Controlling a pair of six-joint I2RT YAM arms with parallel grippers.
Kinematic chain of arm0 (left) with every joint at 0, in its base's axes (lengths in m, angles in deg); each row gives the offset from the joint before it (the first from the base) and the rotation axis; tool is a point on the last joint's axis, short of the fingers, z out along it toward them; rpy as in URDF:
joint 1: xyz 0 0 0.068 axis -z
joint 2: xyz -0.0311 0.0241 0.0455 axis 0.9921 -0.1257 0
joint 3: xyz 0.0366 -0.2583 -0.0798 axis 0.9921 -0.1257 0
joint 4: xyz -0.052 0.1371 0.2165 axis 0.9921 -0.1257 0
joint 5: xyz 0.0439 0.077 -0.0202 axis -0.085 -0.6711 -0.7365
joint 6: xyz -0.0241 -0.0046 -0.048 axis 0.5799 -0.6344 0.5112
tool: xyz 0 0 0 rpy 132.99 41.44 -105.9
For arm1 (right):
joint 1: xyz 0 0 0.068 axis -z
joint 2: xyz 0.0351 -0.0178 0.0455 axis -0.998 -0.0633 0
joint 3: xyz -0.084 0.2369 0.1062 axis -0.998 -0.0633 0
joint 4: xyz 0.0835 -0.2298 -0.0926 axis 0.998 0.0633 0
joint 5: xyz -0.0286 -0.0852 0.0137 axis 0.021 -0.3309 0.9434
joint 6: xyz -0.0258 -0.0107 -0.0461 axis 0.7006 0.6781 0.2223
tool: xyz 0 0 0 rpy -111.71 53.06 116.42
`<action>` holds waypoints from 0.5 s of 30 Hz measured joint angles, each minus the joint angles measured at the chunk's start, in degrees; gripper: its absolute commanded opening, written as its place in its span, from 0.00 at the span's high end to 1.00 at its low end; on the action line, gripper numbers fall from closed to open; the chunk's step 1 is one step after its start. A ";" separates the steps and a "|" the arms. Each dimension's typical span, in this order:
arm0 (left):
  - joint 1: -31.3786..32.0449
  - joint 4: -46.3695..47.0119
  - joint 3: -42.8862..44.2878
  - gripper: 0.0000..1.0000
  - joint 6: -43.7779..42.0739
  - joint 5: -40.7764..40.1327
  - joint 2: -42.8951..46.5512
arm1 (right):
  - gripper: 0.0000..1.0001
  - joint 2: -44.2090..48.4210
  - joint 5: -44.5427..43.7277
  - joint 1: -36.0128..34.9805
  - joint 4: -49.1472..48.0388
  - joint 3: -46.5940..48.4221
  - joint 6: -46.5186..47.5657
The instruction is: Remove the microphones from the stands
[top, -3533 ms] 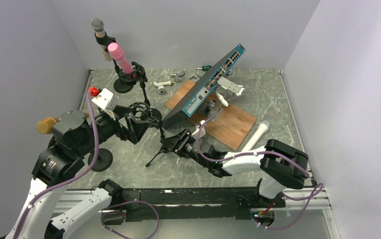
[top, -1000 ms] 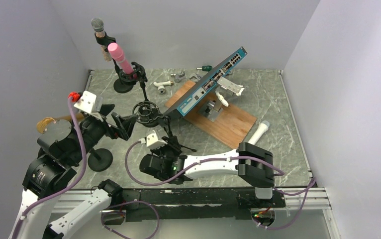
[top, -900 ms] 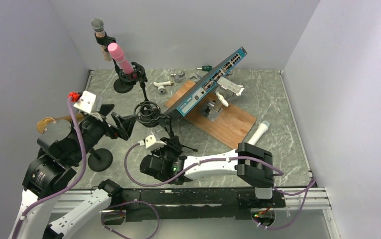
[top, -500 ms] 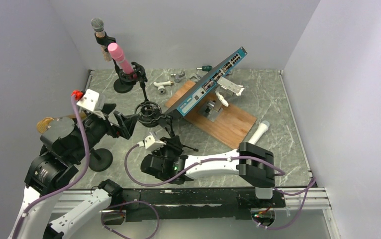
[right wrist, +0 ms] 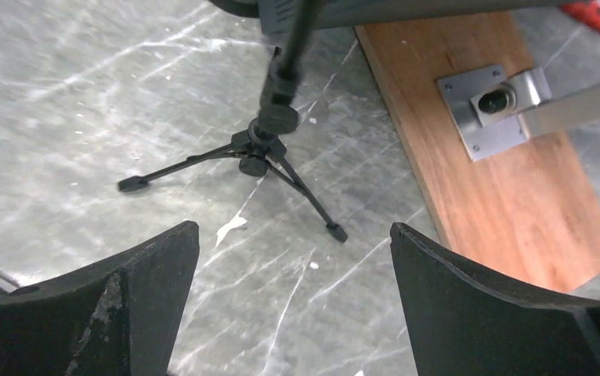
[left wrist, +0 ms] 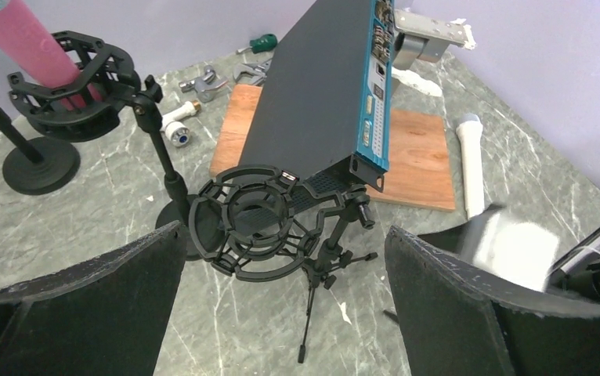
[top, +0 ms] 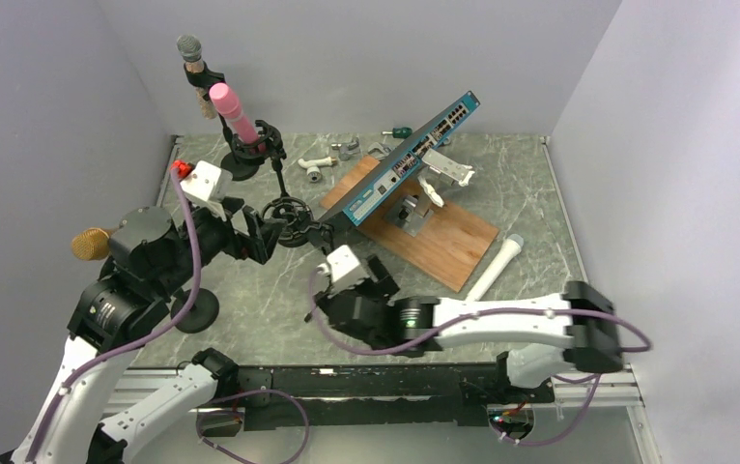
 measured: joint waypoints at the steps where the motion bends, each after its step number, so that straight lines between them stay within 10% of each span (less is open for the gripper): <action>1: 0.00 0.02 0.00 0.01 0.02 0.39 -0.35 | 0.07 4.33 1.25 0.00 -0.76 -2.21 -1.57; 15: 0.00 2.75 -3.26 0.46 1.73 9.33 -6.95 | 0.06 37.22 6.05 0.13 -4.24 -17.11 -13.22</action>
